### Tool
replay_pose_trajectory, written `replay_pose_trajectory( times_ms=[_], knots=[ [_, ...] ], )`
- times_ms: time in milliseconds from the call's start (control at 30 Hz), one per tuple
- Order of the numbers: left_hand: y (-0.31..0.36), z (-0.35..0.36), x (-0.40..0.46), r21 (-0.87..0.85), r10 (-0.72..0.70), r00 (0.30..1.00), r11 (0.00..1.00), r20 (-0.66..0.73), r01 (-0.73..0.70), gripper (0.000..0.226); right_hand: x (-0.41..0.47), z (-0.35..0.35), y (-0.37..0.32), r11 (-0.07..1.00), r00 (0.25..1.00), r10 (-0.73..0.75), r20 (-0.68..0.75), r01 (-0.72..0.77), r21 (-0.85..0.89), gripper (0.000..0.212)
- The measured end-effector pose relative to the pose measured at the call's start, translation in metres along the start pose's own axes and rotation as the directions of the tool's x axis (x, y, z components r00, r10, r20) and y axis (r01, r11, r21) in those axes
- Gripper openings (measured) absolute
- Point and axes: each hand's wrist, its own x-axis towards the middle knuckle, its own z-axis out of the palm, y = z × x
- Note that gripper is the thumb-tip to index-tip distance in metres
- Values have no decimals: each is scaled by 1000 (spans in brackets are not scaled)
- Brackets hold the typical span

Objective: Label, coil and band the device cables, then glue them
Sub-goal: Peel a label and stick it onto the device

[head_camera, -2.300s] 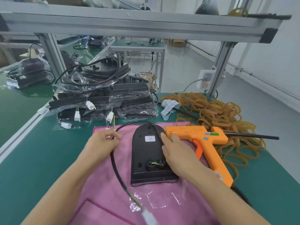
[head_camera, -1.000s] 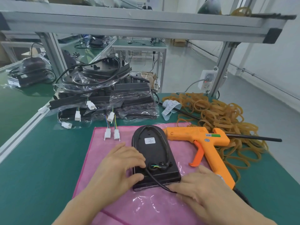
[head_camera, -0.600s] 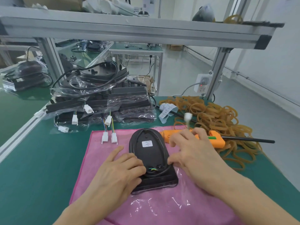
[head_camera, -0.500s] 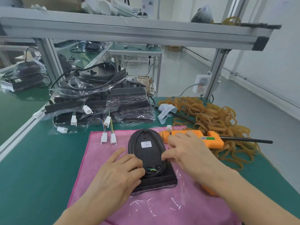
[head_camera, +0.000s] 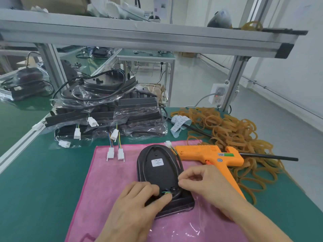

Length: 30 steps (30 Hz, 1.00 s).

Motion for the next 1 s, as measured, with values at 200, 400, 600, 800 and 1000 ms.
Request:
replay_pose_trajectory(
  times_ms=[200, 400, 600, 800, 1000],
  knots=[
    [-1, -9, 14, -113, -13, 997, 993, 73, 21, 23, 9, -3, -10, 989, 994, -32, 108, 48, -143, 23],
    [-28, 21, 38, -367, -831, 442, 316, 337, 875, 39, 11, 15, -23, 487, 989, -142, 43, 108, -867, 26],
    [-45, 38, 56, -214, -829, 296, 218, 475, 952, 34, 18, 19, -25, 495, 992, -128, -10, 55, -867, 42],
    [-51, 28, 58, -503, -773, 194, -181, 604, 845, 11, 22, 19, -4, 748, 958, -283, 37, 244, -617, 17],
    [-50, 17, 59, -627, -719, 251, -316, 648, 712, 24, 27, 18, 8, 959, 977, -204, -55, 188, -213, 33]
  ],
)
